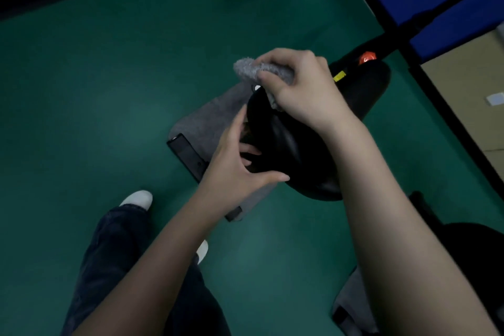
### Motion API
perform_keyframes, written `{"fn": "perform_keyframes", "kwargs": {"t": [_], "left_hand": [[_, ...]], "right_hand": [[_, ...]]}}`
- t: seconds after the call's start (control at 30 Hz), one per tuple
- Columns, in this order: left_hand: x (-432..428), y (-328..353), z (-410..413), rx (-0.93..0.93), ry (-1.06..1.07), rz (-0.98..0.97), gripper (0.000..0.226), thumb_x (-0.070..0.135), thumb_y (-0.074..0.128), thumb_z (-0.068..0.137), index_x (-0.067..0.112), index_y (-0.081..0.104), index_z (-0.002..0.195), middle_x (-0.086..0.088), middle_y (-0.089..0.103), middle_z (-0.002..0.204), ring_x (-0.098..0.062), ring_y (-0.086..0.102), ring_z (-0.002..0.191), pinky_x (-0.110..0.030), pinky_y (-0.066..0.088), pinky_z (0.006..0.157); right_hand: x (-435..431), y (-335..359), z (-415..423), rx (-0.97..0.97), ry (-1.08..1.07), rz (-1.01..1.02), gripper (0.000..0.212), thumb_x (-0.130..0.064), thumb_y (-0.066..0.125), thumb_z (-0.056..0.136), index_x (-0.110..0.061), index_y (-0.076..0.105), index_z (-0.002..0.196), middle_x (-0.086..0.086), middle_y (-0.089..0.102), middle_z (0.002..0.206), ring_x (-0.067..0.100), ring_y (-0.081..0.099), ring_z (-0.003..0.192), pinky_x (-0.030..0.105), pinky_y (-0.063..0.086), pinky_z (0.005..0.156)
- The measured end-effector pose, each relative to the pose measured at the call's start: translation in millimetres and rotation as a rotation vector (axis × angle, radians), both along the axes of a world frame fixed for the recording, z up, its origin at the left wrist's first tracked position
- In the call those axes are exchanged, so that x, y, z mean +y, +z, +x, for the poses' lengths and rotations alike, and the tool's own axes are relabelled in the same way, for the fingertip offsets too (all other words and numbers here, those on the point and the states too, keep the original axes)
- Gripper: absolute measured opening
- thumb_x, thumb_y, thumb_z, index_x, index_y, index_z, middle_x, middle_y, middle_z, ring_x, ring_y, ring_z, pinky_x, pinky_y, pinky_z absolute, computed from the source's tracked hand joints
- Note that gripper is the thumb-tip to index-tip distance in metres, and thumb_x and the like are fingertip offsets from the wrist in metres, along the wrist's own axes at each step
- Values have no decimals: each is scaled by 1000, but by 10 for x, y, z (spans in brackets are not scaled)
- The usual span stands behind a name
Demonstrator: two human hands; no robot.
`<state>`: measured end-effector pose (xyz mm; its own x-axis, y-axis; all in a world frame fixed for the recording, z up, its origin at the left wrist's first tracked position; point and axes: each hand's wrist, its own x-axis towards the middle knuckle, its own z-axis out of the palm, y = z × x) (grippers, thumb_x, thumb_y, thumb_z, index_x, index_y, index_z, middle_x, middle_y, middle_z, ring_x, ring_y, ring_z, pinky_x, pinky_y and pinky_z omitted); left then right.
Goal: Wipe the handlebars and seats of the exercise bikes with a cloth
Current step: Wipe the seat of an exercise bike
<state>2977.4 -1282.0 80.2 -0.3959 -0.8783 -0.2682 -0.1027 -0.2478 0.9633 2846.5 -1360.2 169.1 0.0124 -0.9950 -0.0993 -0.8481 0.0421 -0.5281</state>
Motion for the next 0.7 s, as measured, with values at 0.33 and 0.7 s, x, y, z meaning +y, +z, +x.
{"fn": "perform_keyframes", "kwargs": {"t": [0.33,0.7], "left_hand": [[-380,179,150,-228,-218,-271,117,65,73,47,39,13,144,22,16,134,-5,22,136,-29,23,113],[-692,275,301,-330,-439,-381,108,50,81,58,39,17,144,29,19,136,-2,21,135,-31,20,113]], "right_hand": [[758,-54,-180,119,-266,-334,22,0,56,90,-3,69,109,9,65,111,26,56,108,22,39,98],[1495,-223,46,69,-1052,-384,22,0,55,92,-2,67,111,12,64,110,27,60,105,31,46,97]]}}
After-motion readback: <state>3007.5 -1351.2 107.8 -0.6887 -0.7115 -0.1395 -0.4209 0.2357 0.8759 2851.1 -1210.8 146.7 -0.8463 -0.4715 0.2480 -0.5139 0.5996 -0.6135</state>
